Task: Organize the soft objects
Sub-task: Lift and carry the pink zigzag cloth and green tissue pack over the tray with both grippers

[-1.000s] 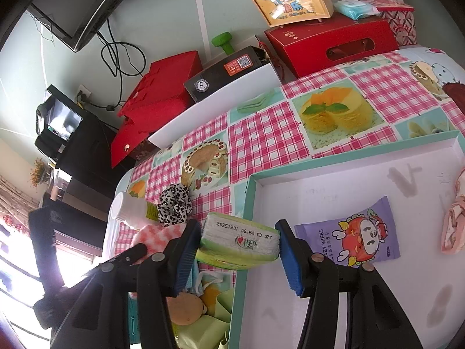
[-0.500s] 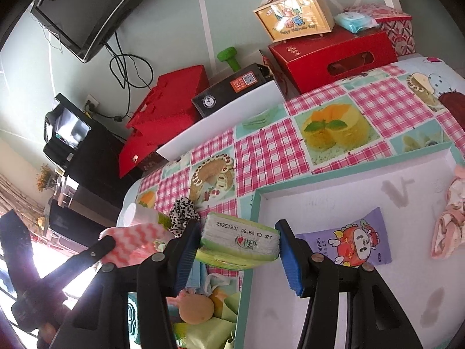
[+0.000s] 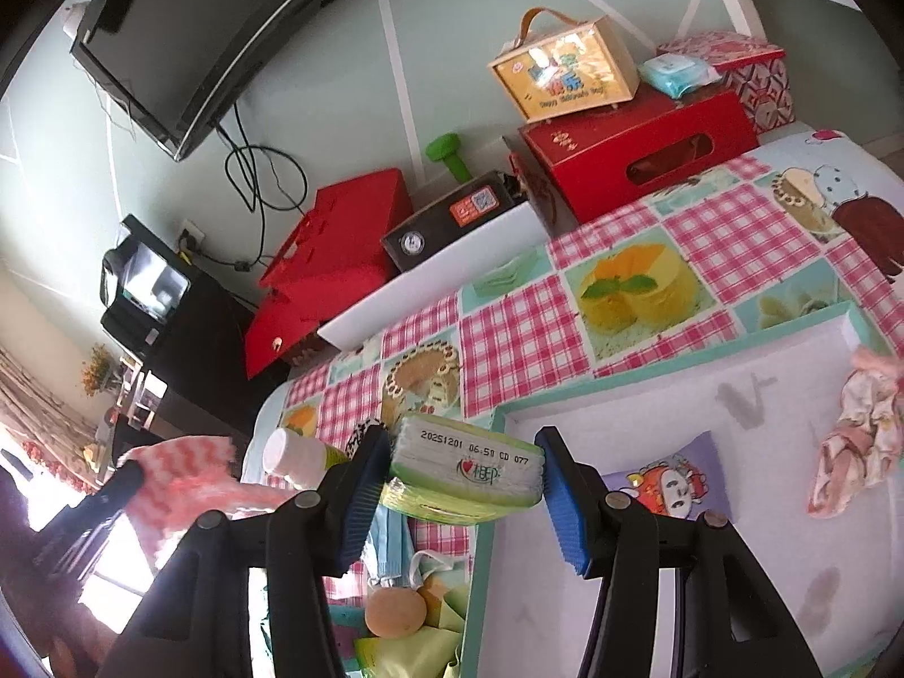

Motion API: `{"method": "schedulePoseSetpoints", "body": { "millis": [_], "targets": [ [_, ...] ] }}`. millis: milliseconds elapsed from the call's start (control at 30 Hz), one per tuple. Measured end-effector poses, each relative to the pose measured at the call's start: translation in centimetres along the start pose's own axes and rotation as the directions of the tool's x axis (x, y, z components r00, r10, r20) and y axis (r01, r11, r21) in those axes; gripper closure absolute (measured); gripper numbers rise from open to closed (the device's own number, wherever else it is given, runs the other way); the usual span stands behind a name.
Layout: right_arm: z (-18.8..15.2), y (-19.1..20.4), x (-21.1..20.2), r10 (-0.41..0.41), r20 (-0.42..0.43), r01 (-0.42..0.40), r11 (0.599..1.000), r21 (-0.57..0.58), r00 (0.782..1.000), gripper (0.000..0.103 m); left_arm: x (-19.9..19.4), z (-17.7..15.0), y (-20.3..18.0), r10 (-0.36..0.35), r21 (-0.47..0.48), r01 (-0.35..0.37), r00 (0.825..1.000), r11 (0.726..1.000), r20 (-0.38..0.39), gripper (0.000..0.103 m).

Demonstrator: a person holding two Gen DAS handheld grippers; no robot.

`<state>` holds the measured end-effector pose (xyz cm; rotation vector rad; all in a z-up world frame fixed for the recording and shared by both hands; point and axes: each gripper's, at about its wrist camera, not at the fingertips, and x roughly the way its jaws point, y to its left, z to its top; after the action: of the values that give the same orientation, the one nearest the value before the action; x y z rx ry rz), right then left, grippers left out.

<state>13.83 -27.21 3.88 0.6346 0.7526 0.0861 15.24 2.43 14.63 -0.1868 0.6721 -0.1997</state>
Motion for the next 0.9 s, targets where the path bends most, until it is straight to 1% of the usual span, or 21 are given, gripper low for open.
{"method": "schedulePoseSetpoints", "body": {
  "millis": [100,233,467,567,667,767,900],
  "targets": [
    [0.5,-0.7,-1.2,-0.018,0.032,0.017,1.000,0.008,0.999,0.047,-0.9,0.2,-0.6,-0.012,0.012,0.012,1.000,1.000,0.025,0.097],
    [1.4,-2.1,-3.1,-0.066,0.088,0.063,0.997,0.034,0.994,0.047,-1.5,0.1,-1.7,-0.032,0.038,0.031,0.998,0.999,0.049,0.097],
    [2.9,-5.8,-6.8,-0.150,0.177,0.130,0.984,0.121,0.973,0.047,-2.0,0.0,-4.4,-0.127,0.093,0.120,0.990,0.988,0.067,0.097],
    [3.3,-7.5,-8.4,-0.191,0.206,0.159,0.974,0.160,0.960,0.047,-1.5,-0.4,-6.1,-0.173,0.124,0.166,0.984,0.978,0.047,0.097],
    [3.6,-9.2,-9.8,-0.225,0.228,0.180,0.962,0.204,0.947,0.047,-0.9,-0.8,-7.7,-0.195,0.156,0.188,0.980,0.970,0.031,0.097],
    [3.7,-10.8,-11.0,-0.268,0.243,0.208,0.947,0.246,0.932,0.047,-0.4,-1.5,-9.8,-0.233,0.196,0.228,0.972,0.954,0.004,0.097],
    [3.6,-12.6,-12.4,-0.321,0.250,0.245,0.925,0.292,0.913,0.047,0.6,-2.5,-12.2,-0.267,0.238,0.268,0.963,0.933,-0.038,0.097]
  ]
}}
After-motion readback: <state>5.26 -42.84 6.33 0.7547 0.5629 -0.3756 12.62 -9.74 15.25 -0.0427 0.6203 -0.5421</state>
